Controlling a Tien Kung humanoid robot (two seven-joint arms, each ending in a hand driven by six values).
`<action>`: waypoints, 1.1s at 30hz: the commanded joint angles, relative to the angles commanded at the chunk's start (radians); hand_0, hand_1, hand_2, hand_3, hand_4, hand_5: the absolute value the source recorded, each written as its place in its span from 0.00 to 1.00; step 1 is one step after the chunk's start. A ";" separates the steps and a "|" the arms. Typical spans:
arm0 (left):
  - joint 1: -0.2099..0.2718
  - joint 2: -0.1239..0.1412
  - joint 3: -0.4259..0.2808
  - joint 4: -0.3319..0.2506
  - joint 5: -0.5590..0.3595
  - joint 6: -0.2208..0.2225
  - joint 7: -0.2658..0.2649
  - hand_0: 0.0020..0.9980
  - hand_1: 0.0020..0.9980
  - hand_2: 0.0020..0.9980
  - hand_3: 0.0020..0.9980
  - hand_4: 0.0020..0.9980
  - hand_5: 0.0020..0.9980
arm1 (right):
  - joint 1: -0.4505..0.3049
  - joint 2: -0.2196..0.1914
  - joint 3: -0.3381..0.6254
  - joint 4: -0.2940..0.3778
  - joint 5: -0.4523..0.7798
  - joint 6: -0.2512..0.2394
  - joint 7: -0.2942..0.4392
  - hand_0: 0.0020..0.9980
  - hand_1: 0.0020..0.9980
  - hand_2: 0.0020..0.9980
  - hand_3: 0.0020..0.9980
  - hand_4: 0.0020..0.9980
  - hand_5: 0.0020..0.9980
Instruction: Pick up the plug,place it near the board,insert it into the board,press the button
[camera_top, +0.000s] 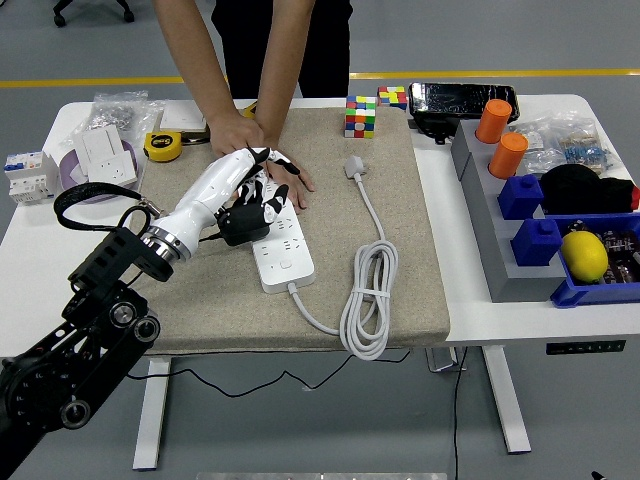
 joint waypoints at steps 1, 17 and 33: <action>-0.007 -0.006 -0.002 0.024 -0.029 0.007 -0.013 0.31 0.39 0.34 0.51 0.56 0.00 | -0.001 0.000 -0.001 0.000 0.000 0.000 0.000 0.83 0.76 0.76 0.79 1.00 0.92; -0.038 -0.061 -0.044 0.246 -0.071 -0.046 -0.019 0.92 0.98 0.95 0.92 0.87 0.12 | 0.000 0.000 -0.005 0.000 0.005 0.000 0.001 0.83 0.76 0.76 0.79 1.00 0.92; -0.066 -0.089 -0.048 0.364 0.103 -0.064 0.006 0.80 0.90 0.87 0.87 0.90 0.12 | 0.005 0.001 -0.004 0.000 0.004 0.000 0.000 0.83 0.76 0.76 0.79 1.00 0.92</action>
